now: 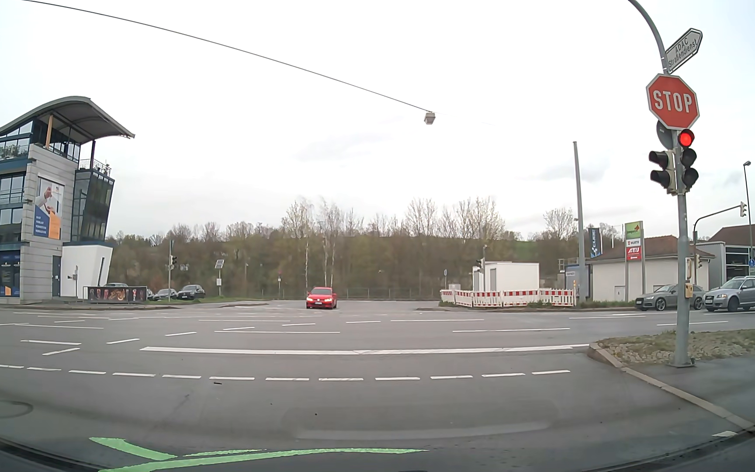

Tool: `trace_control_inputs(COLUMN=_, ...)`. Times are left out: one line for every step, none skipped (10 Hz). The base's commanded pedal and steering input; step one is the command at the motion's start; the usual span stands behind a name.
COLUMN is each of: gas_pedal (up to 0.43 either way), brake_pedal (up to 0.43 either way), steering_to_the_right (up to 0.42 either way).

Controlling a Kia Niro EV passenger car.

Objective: Follow the waypoints while adhering to traffic rules and regulations

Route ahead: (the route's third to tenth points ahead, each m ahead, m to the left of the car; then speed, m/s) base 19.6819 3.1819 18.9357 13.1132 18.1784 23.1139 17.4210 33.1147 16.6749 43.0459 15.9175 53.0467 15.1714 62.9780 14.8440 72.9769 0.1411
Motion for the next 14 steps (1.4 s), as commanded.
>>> trace_control_inputs(gas_pedal=0.0, brake_pedal=0.244, steering_to_the_right=-0.073)
trace_control_inputs(gas_pedal=0.0, brake_pedal=0.25, steering_to_the_right=-0.073)
trace_control_inputs(gas_pedal=0.0, brake_pedal=0.274, steering_to_the_right=-0.073)
trace_control_inputs(gas_pedal=0.0, brake_pedal=0.348, steering_to_the_right=-0.073)
trace_control_inputs(gas_pedal=0.0, brake_pedal=0.463, steering_to_the_right=-0.073)
trace_control_inputs(gas_pedal=0.0, brake_pedal=0.488, steering_to_the_right=-0.073)
trace_control_inputs(gas_pedal=0.0, brake_pedal=0.494, steering_to_the_right=-0.073)
trace_control_inputs(gas_pedal=0.0, brake_pedal=0.494, steering_to_the_right=-0.073)
trace_control_inputs(gas_pedal=0.0, brake_pedal=0.488, steering_to_the_right=-0.073)
trace_control_inputs(gas_pedal=0.0, brake_pedal=0.47, steering_to_the_right=-0.073)
trace_control_inputs(gas_pedal=0.0, brake_pedal=0.445, steering_to_the_right=-0.073)
trace_control_inputs(gas_pedal=0.0, brake_pedal=0.421, steering_to_the_right=-0.073)
trace_control_inputs(gas_pedal=0.0, brake_pedal=0.409, steering_to_the_right=-0.073)
trace_control_inputs(gas_pedal=0.0, brake_pedal=0.39, steering_to_the_right=-0.073)
